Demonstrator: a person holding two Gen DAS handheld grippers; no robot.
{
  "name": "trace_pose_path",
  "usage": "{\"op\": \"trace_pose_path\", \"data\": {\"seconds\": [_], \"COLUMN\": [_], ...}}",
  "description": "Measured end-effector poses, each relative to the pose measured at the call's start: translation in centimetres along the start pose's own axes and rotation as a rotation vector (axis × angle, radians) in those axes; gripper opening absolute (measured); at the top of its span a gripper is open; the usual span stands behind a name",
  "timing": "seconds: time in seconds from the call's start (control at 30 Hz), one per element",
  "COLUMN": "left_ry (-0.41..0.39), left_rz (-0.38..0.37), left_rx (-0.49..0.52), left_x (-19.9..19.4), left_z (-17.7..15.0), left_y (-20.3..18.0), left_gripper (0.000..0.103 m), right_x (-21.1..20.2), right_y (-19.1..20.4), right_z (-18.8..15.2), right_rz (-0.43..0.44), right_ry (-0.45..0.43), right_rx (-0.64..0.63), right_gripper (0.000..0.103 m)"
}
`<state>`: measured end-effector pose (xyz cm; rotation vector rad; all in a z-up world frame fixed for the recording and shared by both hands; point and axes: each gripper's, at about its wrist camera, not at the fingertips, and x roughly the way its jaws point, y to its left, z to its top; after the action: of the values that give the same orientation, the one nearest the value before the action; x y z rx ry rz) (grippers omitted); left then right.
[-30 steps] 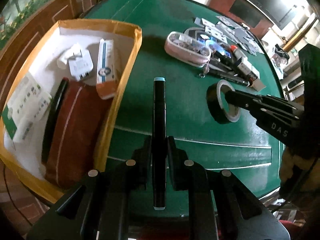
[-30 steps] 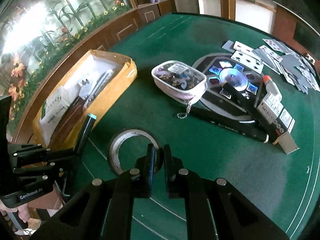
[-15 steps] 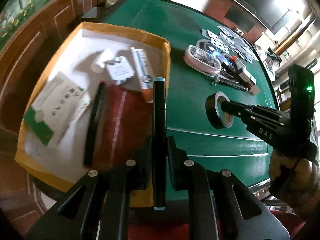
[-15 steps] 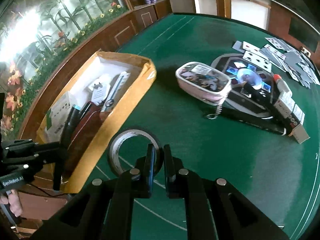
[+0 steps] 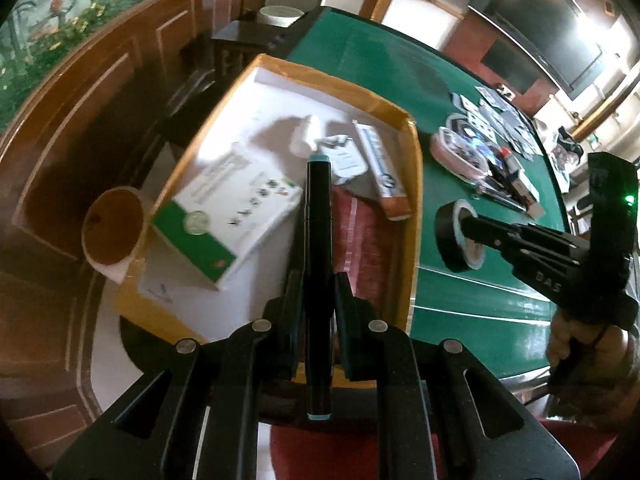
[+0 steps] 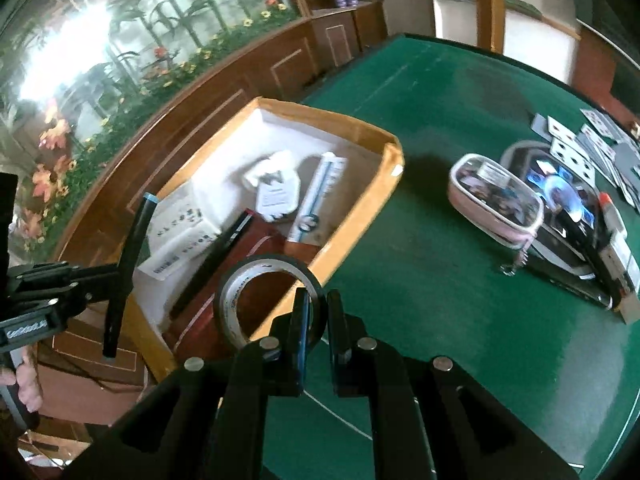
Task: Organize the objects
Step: 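Carry the marker and tape roll with both tools over the cardboard box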
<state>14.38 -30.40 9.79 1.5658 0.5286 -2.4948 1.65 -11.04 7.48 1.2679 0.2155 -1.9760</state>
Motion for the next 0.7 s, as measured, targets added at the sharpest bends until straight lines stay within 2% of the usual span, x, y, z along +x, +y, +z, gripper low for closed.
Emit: {"op": "trace_pose_path", "data": {"seconds": [0.17, 0.47, 0.7], "left_ry": [-0.001, 0.005, 0.057], "left_rz": [0.016, 0.012, -0.001], "left_rx": [0.004, 0.099, 0.171], "left_x": [0.2, 1.4, 3.7], "left_z": [0.5, 2.6, 2.9], "left_y": [1.1, 0.2, -0.6], "left_gripper": [0.014, 0.014, 0.014], "right_x": [0.5, 0.9, 1.0], "right_y": [1.0, 2.1, 1.8], "right_z": [0.5, 1.3, 1.4], "right_rz": [0.002, -0.013, -0.031], "right_ry": [0.009, 0.008, 0.003], "right_rx": [-0.024, -0.033, -0.005], "right_gripper": [0.006, 0.006, 0.006]}}
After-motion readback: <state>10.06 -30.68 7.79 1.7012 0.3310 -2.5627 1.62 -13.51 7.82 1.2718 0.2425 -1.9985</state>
